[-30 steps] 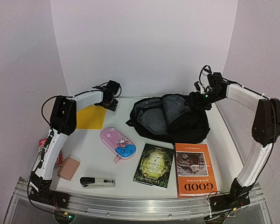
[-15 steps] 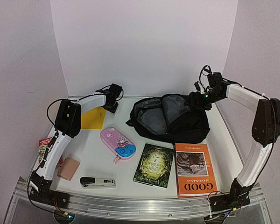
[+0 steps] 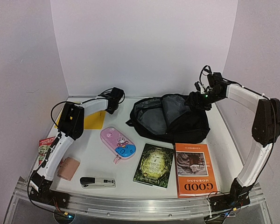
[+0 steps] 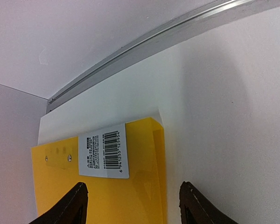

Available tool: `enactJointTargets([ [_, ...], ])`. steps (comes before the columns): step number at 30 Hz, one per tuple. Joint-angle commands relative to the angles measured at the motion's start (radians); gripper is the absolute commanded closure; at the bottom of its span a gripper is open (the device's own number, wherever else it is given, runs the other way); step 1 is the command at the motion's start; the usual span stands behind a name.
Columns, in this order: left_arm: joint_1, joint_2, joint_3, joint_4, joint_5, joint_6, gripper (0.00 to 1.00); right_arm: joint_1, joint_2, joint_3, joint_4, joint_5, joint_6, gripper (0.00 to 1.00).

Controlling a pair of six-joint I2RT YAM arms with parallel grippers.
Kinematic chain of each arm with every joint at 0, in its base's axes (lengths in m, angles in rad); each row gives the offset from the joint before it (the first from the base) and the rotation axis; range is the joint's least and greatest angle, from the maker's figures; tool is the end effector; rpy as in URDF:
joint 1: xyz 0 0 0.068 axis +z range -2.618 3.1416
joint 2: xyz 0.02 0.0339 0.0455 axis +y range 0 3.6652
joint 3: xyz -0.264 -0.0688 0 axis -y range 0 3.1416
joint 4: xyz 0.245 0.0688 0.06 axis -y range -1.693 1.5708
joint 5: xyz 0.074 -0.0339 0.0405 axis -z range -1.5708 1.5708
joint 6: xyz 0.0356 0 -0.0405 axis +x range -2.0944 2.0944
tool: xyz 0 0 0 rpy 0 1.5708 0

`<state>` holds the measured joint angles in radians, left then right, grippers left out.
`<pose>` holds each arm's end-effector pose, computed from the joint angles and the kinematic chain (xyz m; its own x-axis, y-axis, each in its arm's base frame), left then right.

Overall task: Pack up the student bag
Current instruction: Pick up the files from the center of the board.

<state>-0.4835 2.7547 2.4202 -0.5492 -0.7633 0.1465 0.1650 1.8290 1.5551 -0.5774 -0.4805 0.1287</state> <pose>0.5239 -0.2473 0.1123 -0.6848 0.4787 -0.5495 0.0482 0.7821 0.6213 0.4008 0.0834 0.2808 -0.7930 -0.0167 -0.6089 -0.3472 0.8337 0.4294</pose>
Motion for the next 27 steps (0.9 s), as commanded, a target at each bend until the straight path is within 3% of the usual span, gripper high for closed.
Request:
enactJointTargets([
  [1,0.002,0.059,0.034,0.004,-0.071,0.081,0.35,-0.001,0.002,0.016,0.008,0.002,0.009,0.13],
  [14,0.006,0.111,0.037,0.057,-0.171,0.182,0.47,-0.001,0.003,0.017,0.008,0.002,0.016,0.13],
  [27,0.006,0.081,-0.022,0.102,-0.243,0.207,0.76,-0.001,-0.01,0.017,0.008,0.005,0.019,0.14],
])
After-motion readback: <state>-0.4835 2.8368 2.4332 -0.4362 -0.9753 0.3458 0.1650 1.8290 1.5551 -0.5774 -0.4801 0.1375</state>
